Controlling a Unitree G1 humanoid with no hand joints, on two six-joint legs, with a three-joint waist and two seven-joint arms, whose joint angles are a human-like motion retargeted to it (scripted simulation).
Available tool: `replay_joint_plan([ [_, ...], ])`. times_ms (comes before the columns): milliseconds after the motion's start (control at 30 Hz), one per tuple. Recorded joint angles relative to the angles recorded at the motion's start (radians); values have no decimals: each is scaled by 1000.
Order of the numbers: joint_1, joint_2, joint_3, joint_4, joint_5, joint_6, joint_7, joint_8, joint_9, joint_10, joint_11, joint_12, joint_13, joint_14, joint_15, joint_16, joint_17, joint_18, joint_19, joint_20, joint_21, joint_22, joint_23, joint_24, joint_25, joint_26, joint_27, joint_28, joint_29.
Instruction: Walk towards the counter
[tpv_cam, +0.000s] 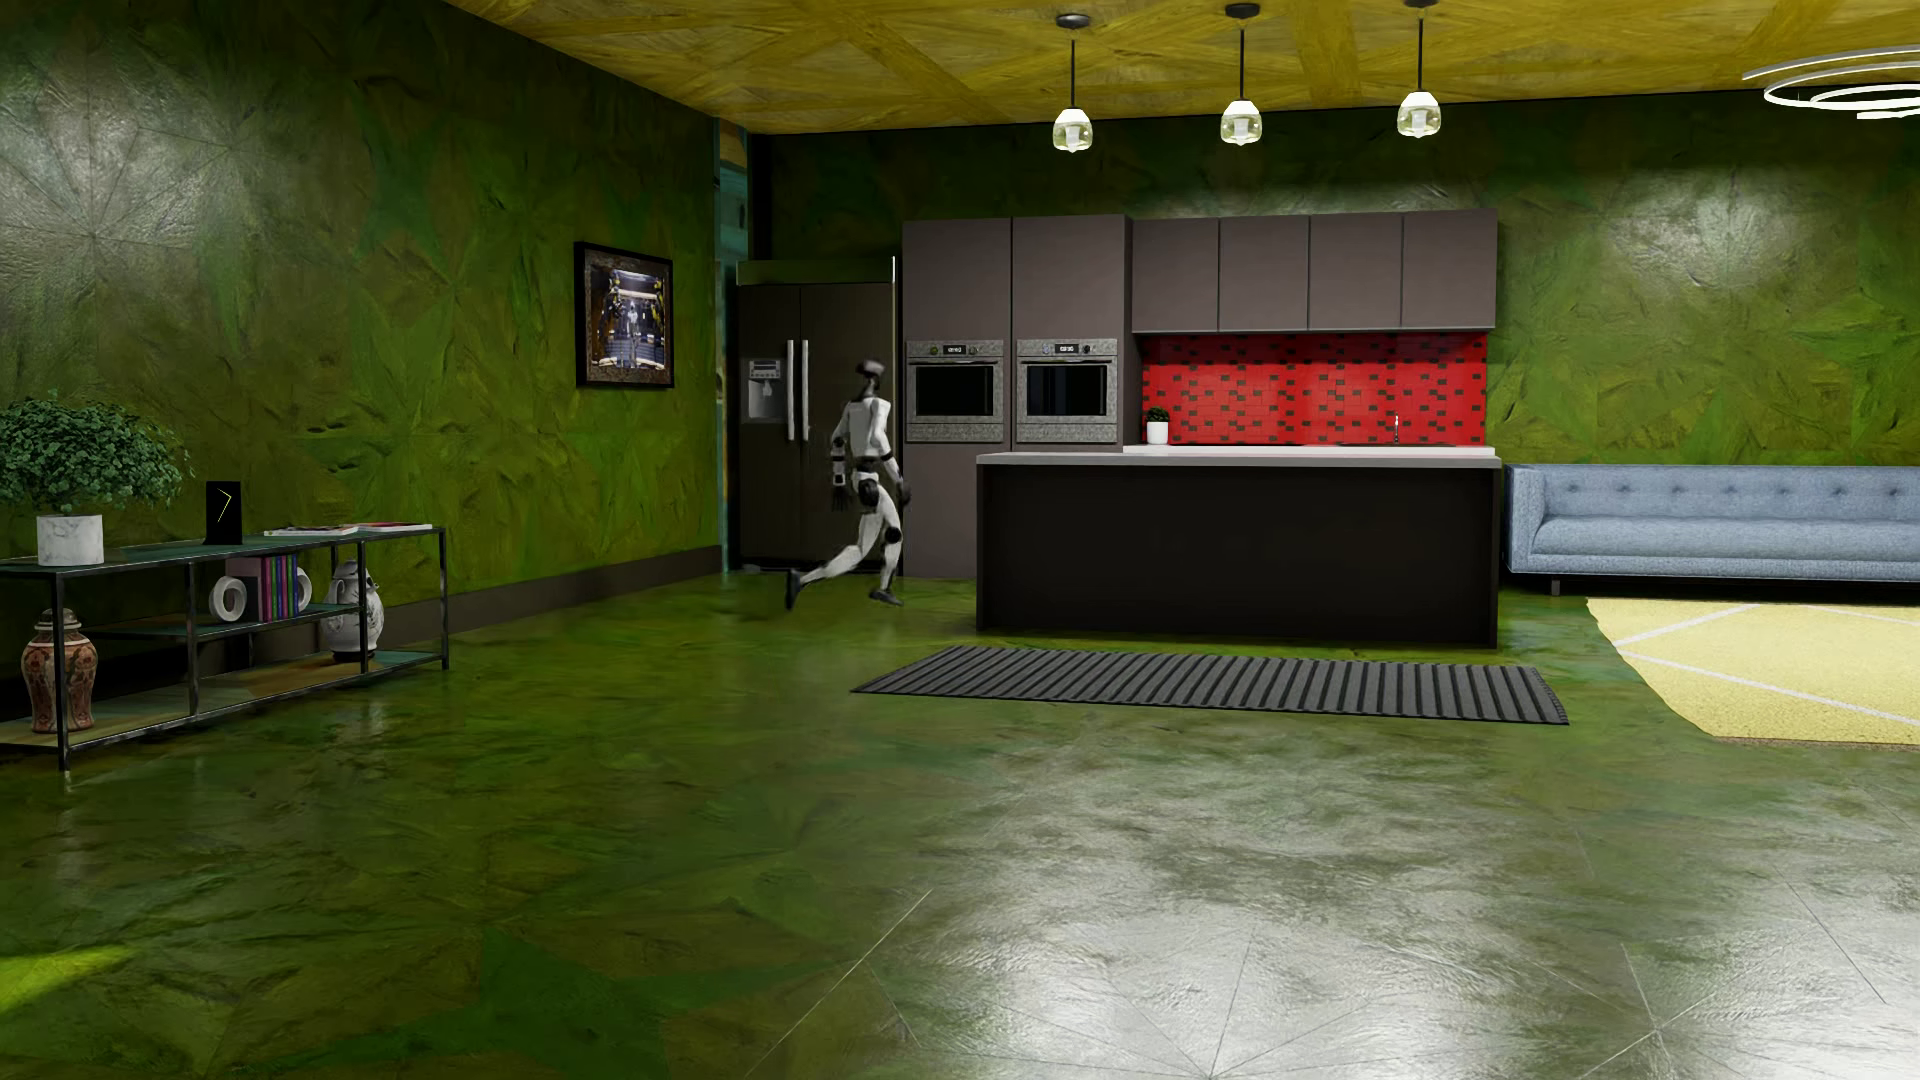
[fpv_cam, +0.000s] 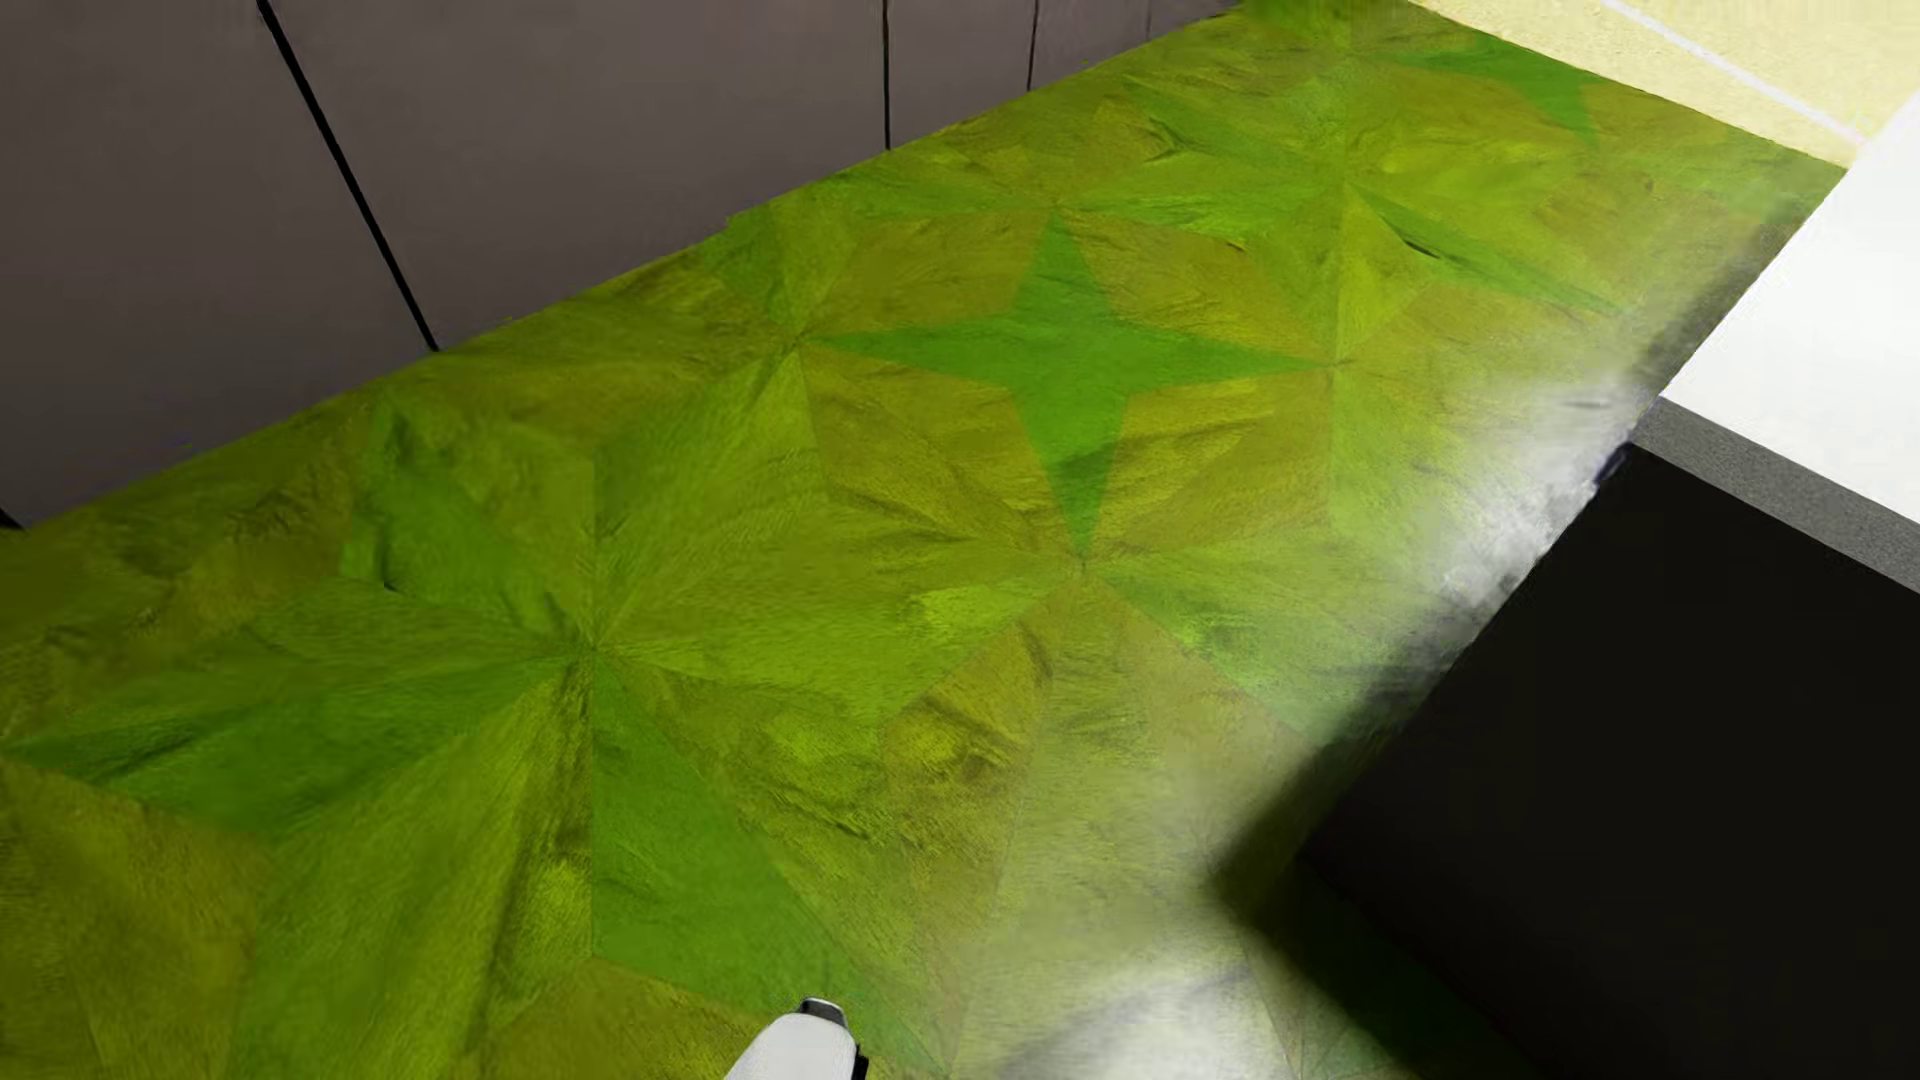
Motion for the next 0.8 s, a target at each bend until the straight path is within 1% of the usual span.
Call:
replay_joint_plan([
  [33, 67, -103, -33, -47, 3, -7, 0, 0, 26, 54, 210, -37, -4, -14, -126, 11, 8, 0, 0, 5, 27, 3, 75, 0, 0, 0, 0, 0, 0],
  [67, 184, -219, -70, -81, 17, 0, 0, 0, 52, 30, 399, -79, -10, -51, -365, 20, 9, 0, 0, 17, 61, -1, 137, 0, 0, 0, 0, 0, 0],
  [100, 329, -327, -117, -92, 36, 19, 0, 0, 72, -35, 500, -118, 0, -109, -582, 29, 3, 0, 0, 22, 83, -14, 178, 0, 0, 0, 0, 0, 0],
  [133, 471, -425, -176, -84, 60, 46, 0, 0, 85, -104, 507, -145, 20, -182, -720, 46, -8, 0, 0, 17, 98, -59, 205, 0, 0, 0, 0, 0, 0],
  [167, 617, -494, -240, -66, 75, 70, 0, 0, 102, -178, 422, -164, 44, -261, -780, 67, -22, 0, 0, 21, 104, -124, 226, 0, 0, 0, 0, 0, 0],
  [200, 730, -571, -299, -49, 76, 90, 0, 0, 103, -242, 293, -196, 69, -342, -788, 74, -35, 0, 0, 50, 91, -158, 243, 0, 0, 0, 0, 0, 0],
  [233, 824, -638, -346, -30, 70, 105, 0, 0, 102, -289, 129, -236, 86, -421, -771, 79, -47, 0, 0, 85, 75, -188, 259, 0, 0, 0, 0, 0, 0],
  [267, 899, -683, -389, -15, 57, 112, 0, 0, 95, -319, -64, -283, 97, -490, -738, 89, -54, 0, 0, 105, 60, -223, 277, 0, 0, 0, 0, 0, 0],
  [300, 953, -718, -427, -9, 38, 111, 0, 0, 82, -329, -244, -327, 105, -537, -713, 98, -59, 0, 0, 121, 50, -257, 295, 0, 0, 0, 0, 0, 0],
  [333, 1001, -753, -458, 3, 17, 111, 0, 0, 71, -322, -345, -362, 116, -557, -720, 106, -63, 0, 0, 136, 36, -283, 311, 0, 0, 0, 0, 0, 0],
  [367, 1049, -784, -490, 33, 1, 120, 0, 0, 72, -301, -335, -378, 128, -545, -732, 108, -66, 0, 0, 157, 26, -311, 325, 0, 0, 0, 0, 0, 0],
  [400, 1088, -803, -519, 70, -1, 132, 0, 0, 77, -253, -253, -374, 139, -489, -723, 100, -67, 0, 0, 176, 24, -334, 344, 0, 0, 0, 0, 0, 0],
  [433, 1092, -820, -529, 100, 13, 152, 0, 0, 66, -156, -144, -353, 147, -374, -684, 80, -64, 0, 0, 191, 26, -342, 373, 0, 0, 0, 0, 0, 0],
  [467, 1049, -828, -517, 123, 42, 178, 0, 0, 53, 3, -36, -322, 147, -200, -640, 53, -59, 0, 0, 194, 37, -329, 407, 0, 0, 0, 0, 0, 0],
  [500, 982, -782, -482, 139, 94, 201, 0, 0, 67, 215, 31, -286, 138, -32, -647, 31, -52, 0, 0, 184, 45, -308, 426, 0, 0, 0, 0, 0, 0],
  [533, 892, -693, -438, 138, 146, 209, 0, 0, 94, 439, 36, -256, 126, 22, -688, 21, -42, 0, 0, 151, 38, -286, 411, 0, 0, 0, 0, 0, 0],
  [567, 779, -600, -389, 118, 172, 204, 0, 0, 107, 609, 6, -240, 115, -47, -717, 5, -29, 0, 0, 99, 31, -239, 377, 0, 0, 0, 0, 0, 0],
  [600, 654, -495, -335, 80, 174, 187, 0, 0, 109, 680, -58, -211, 103, -113, -726, -19, -14, 0, 0, 86, 14, -184, 322, 0, 0, 0, 0, 0, 0],
  [633, 546, -389, -269, 39, 166, 161, 0, 0, 107, 633, -132, -161, 94, -112, -727, -36, -1, 0, 0, 95, -7, -145, 251, 0, 0, 0, 0, 0, 0],
  [667, 462, -282, -200, 19, 161, 145, 0, 0, 108, 487, -205, -116, 85, -55, -728, -37, 3, 0, 0, 58, -24, -107, 168, 0, 0, 0, 0, 0, 0],
  [700, 392, -190, -139, 5, 145, 131, 0, 0, 106, 277, -263, -72, 67, 18, -732, -34, 2, 0, 0, 23, -32, -74, 85, 0, 0, 0, 0, 0, 0],
  [733, 336, -118, -90, 8, 131, 126, 0, 0, 102, 55, -299, -35, 35, 23, -745, -31, -3, 0, 0, 2, -36, -45, 11, 0, 0, 0, 0, 0, 0],
  [767, 293, -62, -50, 25, 127, 132, 0, 0, 96, -132, -319, -11, -9, -120, -770, -23, -14, 0, 0, -54, -38, -14, -53, 0, 0, 0, 0, 0, 0],
  [800, 262, -10, -12, 44, 120, 139, 0, 0, 90, -237, -326, 10, -51, -373, -805, -9, -27, 0, 0, -134, -45, 10, -103, 0, 0, 0, 0, 0, 0],
])
